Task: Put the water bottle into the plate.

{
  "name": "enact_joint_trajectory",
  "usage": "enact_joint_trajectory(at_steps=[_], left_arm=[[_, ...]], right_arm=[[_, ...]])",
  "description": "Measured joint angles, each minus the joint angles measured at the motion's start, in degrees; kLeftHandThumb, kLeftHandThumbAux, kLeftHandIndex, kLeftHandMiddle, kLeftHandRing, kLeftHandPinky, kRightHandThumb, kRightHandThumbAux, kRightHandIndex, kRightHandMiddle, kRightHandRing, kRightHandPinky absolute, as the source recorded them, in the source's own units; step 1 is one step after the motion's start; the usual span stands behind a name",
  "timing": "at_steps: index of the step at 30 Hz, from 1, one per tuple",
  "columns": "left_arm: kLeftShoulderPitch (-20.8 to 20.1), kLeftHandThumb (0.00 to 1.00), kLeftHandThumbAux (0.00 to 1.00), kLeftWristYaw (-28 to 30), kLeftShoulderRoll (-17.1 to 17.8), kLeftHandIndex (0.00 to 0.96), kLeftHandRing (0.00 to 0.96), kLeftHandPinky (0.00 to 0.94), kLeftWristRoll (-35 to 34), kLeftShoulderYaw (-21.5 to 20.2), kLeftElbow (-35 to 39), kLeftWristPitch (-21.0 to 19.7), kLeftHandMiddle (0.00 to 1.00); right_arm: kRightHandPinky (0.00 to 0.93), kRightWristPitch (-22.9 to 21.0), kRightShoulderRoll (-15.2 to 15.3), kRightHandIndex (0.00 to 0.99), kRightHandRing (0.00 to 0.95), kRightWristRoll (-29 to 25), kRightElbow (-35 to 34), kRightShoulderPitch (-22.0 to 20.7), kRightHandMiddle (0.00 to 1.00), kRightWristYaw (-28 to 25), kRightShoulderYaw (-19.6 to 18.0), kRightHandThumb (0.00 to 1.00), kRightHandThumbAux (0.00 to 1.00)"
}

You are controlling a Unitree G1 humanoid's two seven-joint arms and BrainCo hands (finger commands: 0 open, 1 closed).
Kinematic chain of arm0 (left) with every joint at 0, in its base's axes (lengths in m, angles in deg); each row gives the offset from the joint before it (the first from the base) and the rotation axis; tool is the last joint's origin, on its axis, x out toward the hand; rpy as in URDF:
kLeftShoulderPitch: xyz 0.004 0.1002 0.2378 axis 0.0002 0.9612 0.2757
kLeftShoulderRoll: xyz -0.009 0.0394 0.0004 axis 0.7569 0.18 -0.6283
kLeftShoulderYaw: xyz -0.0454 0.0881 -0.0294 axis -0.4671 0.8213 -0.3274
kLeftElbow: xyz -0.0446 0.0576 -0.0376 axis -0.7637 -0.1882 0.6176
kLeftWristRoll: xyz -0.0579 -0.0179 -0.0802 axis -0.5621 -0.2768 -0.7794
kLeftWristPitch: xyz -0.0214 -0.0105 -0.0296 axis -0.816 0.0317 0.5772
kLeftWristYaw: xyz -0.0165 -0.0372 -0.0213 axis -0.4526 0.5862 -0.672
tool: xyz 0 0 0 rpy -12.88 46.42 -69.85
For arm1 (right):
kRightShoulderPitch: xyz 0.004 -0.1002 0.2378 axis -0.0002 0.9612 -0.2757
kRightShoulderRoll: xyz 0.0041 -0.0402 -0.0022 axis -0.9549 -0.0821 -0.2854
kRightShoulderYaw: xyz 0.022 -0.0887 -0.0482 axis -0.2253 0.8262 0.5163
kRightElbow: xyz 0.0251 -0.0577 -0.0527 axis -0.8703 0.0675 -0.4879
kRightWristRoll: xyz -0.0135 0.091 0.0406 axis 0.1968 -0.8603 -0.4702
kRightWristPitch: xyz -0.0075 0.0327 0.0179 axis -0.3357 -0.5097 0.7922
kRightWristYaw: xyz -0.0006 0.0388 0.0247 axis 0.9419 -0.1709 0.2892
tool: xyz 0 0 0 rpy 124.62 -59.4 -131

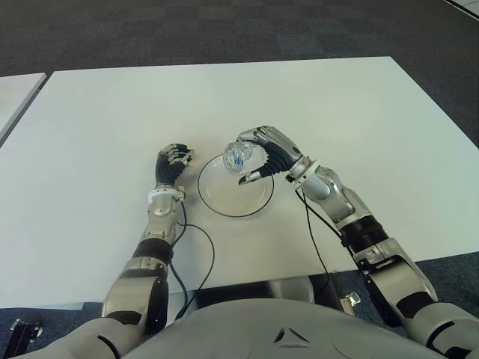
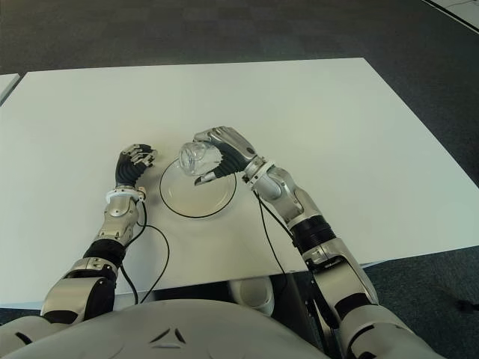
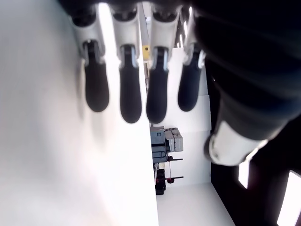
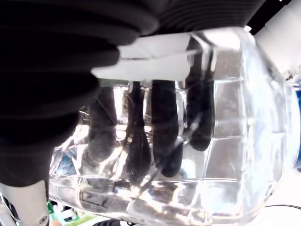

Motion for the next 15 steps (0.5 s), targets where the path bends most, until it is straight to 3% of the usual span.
enact_joint_trajectory(at_steps=[3,9,10,12,15], left_arm=[[0.16,0.7,0.726,-0.04,-0.03,0.419,0.464,0.485,0.04,-0.01,0.48,-0.42,0.441],[0.27,0.7,0.726,-0.04,-0.03,0.419,0.468,0.493,0.03,-0.03,0.68,-0.54,0.444],[0.26,0.7,0.726,-0.04,-0.02,0.418,0.471,0.496,0.03,-0.03,0.68,-0.55,0.446],[0.26,0.699,0.726,-0.04,-0.02,0.418,0.473,0.495,0.04,-0.03,0.67,-0.55,0.449],[0.21,0.698,0.726,-0.04,0.04,0.418,0.474,0.493,0.12,-0.01,0.55,-0.55,0.454]], right_arm=[[0.552,-0.79,-0.25,0.409,0.537,-0.62,-0.26,0.34,0.461,-0.85,-0.66,0.686,0.729],[0.366,-0.77,-0.5,0.403,0.339,-1.67,-0.29,0.62,0.308,-1.59,-1.17,0.679,0.731],[0.333,-0.71,-0.55,0.324,0.306,-1.74,-0.28,0.62,0.279,-1.63,-1.18,0.542,0.732],[0.296,-0.46,-0.64,0.248,0.261,-1.87,-0.23,0.62,0.239,-1.71,-1.19,0.396,0.733],[0.26,0.62,-0.81,0.189,0.214,-2.27,0.41,0.6,0.195,-1.73,-1.17,0.271,0.73]])
